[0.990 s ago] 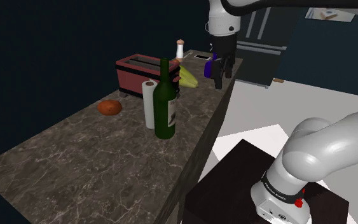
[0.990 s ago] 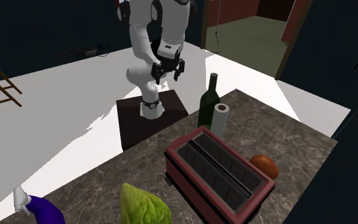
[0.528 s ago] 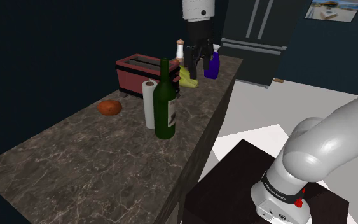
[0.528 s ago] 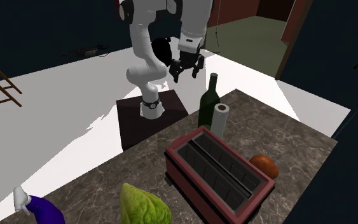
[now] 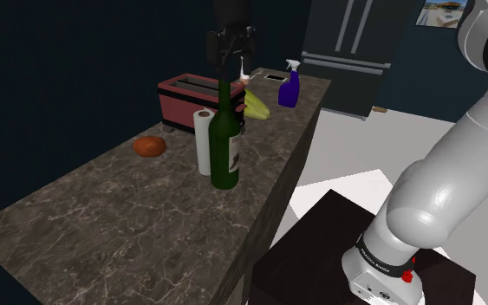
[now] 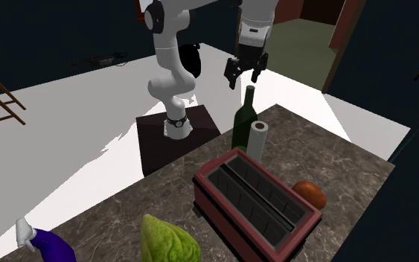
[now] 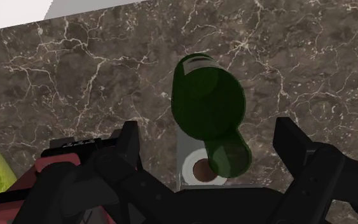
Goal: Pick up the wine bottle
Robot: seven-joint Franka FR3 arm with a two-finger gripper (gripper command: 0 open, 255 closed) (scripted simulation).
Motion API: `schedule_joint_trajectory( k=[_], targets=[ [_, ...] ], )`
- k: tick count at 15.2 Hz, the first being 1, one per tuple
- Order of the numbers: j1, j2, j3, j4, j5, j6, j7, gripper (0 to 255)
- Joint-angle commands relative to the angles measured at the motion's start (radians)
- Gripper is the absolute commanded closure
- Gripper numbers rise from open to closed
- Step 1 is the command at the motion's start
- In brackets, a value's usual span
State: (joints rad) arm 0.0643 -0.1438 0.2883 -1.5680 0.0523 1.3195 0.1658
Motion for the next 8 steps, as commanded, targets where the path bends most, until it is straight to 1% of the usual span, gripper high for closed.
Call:
schedule_joint_trajectory(
  k=[1,2,8],
  targets=[
    [0.01,0.077,0.02,0.108,-0.006,-0.022,0.036,0],
    [0.014,0.094,0.024,0.134,-0.008,-0.03,0.044,0],
    [0.011,0.053,0.018,0.004,0.002,0.062,0.032,0]
  ],
)
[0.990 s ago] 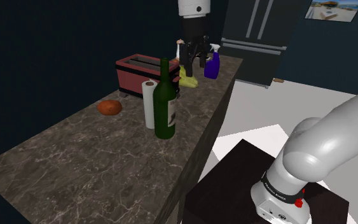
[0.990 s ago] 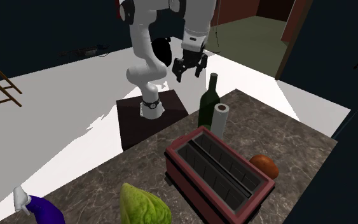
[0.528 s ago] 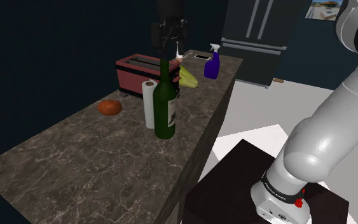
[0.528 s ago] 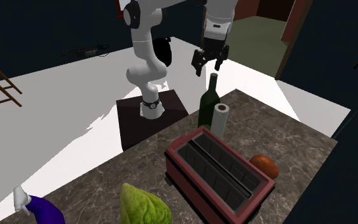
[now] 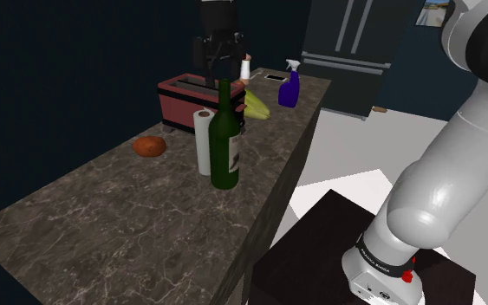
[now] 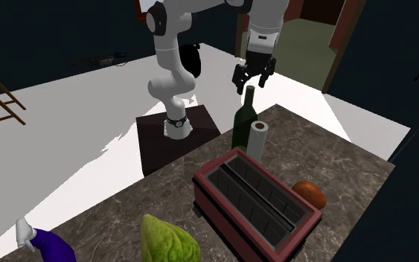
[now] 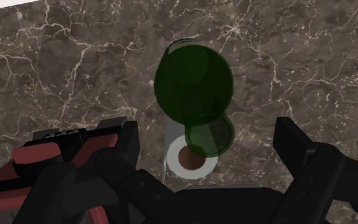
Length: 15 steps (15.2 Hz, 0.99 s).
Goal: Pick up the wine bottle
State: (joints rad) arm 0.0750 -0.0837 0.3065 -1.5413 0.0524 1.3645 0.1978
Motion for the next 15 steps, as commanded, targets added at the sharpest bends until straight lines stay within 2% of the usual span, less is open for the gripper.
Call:
schedule_joint_trajectory(
  k=[1,3,4,13,15],
  targets=[
    [0.0,-0.015,-0.001,-0.055,0.004,0.04,-0.003,0],
    [0.0,-0.016,-0.001,-0.055,0.004,0.04,-0.003,0],
    [0.0,-0.016,0.0,-0.055,0.004,0.041,-0.002,255],
    [0.0,-0.015,-0.001,-0.055,0.004,0.04,-0.003,255],
    [0.0,-0.004,0.001,-0.014,0.001,0.011,0.001,255]
  ],
)
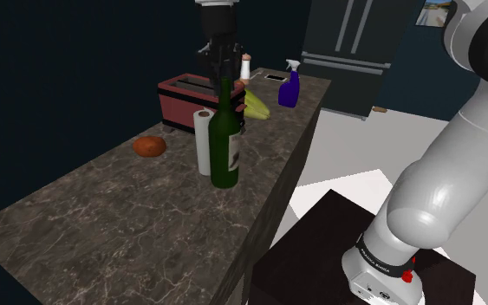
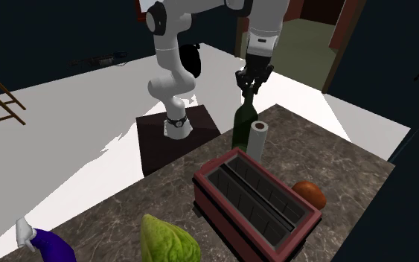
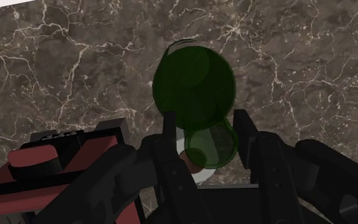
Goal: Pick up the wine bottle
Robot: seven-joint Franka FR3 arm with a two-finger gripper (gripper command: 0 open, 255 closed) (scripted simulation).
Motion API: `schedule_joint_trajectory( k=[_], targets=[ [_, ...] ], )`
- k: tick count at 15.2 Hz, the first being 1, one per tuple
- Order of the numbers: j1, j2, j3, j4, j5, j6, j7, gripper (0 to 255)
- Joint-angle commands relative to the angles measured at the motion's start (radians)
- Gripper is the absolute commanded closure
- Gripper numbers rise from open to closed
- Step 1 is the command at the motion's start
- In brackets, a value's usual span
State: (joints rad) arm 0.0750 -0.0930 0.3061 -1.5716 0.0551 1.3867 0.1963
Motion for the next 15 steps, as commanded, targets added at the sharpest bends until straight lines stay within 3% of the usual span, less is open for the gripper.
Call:
schedule_joint_trajectory(
  k=[1,13,15],
  targets=[
    [0.001,0.011,0.002,0.037,-0.003,-0.026,0.004,255],
    [0.013,0.117,0.017,0.335,-0.031,-0.223,0.034,255],
    [0.014,0.118,0.017,0.339,-0.032,-0.226,0.034,255]
  ],
)
